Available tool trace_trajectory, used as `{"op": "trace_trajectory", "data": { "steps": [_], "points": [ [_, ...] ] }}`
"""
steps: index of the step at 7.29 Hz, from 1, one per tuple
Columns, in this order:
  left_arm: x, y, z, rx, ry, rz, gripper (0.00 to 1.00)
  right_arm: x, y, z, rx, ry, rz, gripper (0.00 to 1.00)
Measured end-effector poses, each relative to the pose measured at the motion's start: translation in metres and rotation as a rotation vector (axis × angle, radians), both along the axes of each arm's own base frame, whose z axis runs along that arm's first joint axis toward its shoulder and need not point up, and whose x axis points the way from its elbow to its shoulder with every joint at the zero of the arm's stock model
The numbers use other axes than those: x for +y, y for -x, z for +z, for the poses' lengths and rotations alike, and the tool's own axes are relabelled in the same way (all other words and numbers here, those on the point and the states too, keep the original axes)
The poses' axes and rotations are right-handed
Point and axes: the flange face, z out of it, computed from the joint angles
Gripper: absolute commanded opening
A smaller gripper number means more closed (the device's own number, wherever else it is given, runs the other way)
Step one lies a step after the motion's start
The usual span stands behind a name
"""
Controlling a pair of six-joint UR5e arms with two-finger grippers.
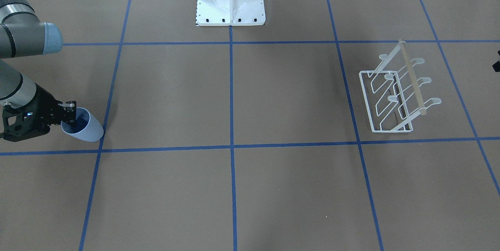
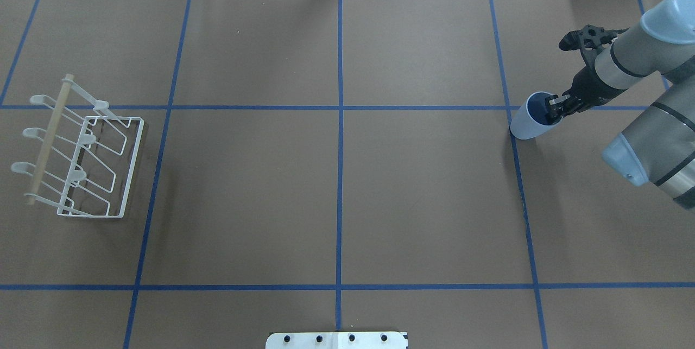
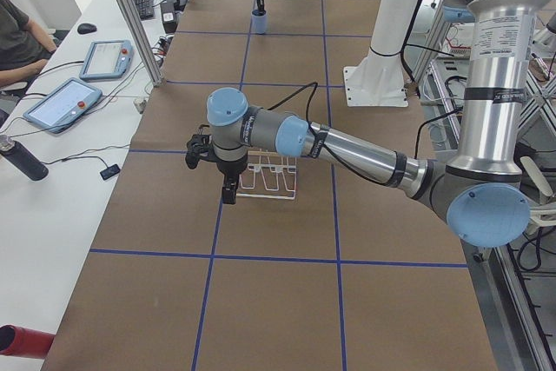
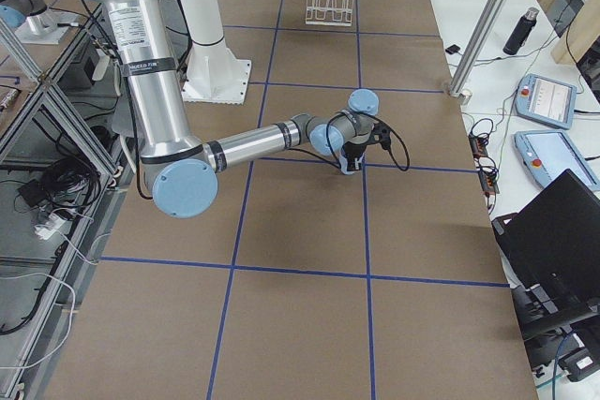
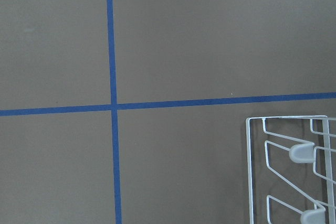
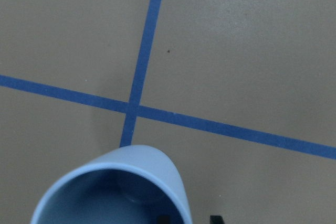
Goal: Hang cup on cup holder
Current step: 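Carry the cup with the right gripper toward the left gripper while the left arm approaches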
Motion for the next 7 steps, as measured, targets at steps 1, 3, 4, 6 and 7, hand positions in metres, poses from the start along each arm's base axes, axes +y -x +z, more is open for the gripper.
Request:
{"op": "trace_trajectory", "data": {
  "steps": [1, 3, 4, 6, 7],
  "points": [
    [0.000, 0.000, 0.000, 0.000, 0.000, 0.000, 0.98, -0.003, -0.001, -0.013, -0.024, -0.001, -0.004, 0.00],
    [0.002, 0.000, -0.001, 0.006, 0.001, -0.002, 0.98, -0.025, -0.028, -0.060, -0.094, 0.037, 0.017, 0.00],
    [0.003, -0.002, -0.005, 0.026, -0.001, 0.003, 0.98, -0.030, -0.041, -0.081, -0.127, 0.054, 0.020, 0.00],
    [-0.006, -0.013, -0.035, 0.111, -0.033, 0.022, 0.98, -0.022, -0.046, -0.119, -0.204, 0.087, 0.033, 0.00],
    [-0.015, -0.027, -0.062, 0.166, -0.047, 0.013, 0.98, -0.015, -0.041, -0.137, -0.262, 0.105, 0.047, 0.00]
  ]
}}
